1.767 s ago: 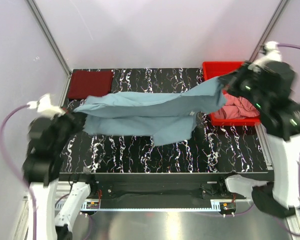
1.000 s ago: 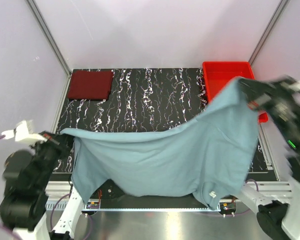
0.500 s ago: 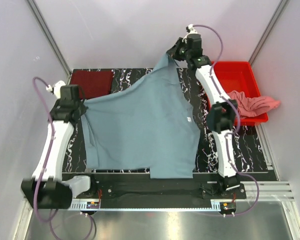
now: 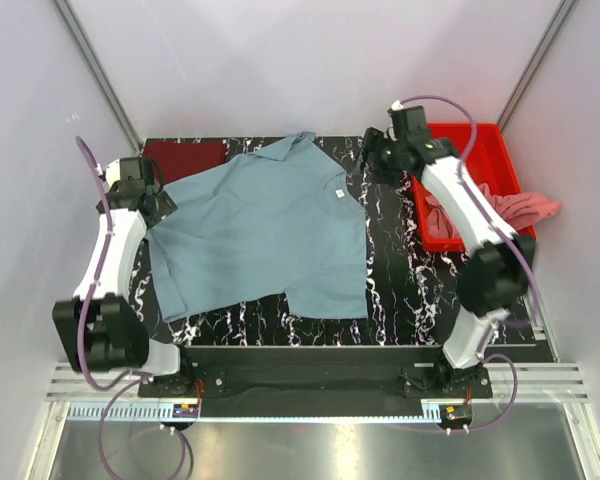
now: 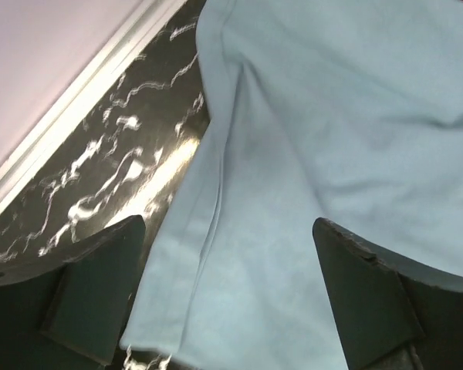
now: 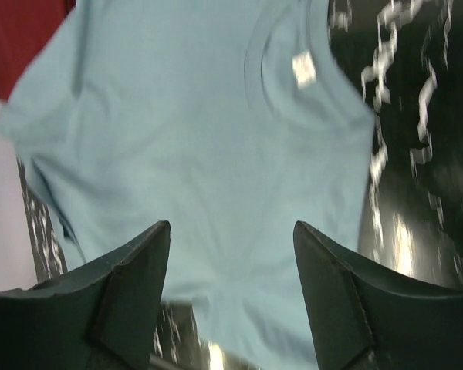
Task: Fold and stack the t-shirts
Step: Flatten the tshirt out
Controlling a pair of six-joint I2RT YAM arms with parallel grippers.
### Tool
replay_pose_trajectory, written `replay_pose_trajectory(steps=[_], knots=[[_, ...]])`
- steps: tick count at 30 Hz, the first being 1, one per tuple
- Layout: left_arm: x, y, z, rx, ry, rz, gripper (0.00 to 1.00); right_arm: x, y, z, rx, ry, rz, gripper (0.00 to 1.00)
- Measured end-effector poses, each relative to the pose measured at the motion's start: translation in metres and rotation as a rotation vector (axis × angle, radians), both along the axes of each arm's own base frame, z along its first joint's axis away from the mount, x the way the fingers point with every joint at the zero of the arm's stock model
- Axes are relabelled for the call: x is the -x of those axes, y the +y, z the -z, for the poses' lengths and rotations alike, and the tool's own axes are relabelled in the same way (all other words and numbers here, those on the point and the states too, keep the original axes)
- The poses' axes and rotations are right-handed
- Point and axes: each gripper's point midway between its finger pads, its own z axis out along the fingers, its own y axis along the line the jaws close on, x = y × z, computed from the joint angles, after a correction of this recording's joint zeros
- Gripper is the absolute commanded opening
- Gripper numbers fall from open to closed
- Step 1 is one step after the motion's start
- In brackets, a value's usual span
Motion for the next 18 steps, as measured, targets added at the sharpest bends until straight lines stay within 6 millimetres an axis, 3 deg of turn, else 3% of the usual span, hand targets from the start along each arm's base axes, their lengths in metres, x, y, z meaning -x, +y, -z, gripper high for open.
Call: replay_pose_trajectory(steps=[2, 4, 6, 9, 11, 14, 16, 18], knots=[[0.019, -0.007, -0.011, 0.015, -0.041, 0.013, 0.94, 0.048, -0.002, -0.017, 0.011, -0.019, -0.038, 0.71], [0.045, -0.017, -0.026, 0.041, -0.098, 0.033, 0.91, 0.102, 0.001, -0.022, 0.002, -0.033, -0.102, 0.71], [0.069, -0.029, -0.038, 0.077, -0.171, 0.057, 0.88, 0.161, 0.0, -0.009, -0.015, 0.008, -0.167, 0.72], [0.095, -0.05, -0.039, 0.161, -0.25, 0.102, 0.79, 0.221, -0.016, 0.025, -0.036, 0.081, -0.197, 0.75], [0.112, -0.074, -0.023, 0.271, -0.28, 0.158, 0.77, 0.25, -0.023, 0.052, -0.053, 0.145, -0.201, 0.76], [0.139, -0.107, 0.016, 0.436, -0.245, 0.207, 0.76, 0.279, -0.026, 0.086, -0.082, 0.248, -0.205, 0.79], [0.156, -0.123, 0.032, 0.526, -0.224, 0.222, 0.76, 0.291, -0.026, 0.106, -0.098, 0.315, -0.2, 0.8], [0.167, -0.134, 0.035, 0.577, -0.224, 0.238, 0.76, 0.297, -0.024, 0.121, -0.11, 0.359, -0.197, 0.79]])
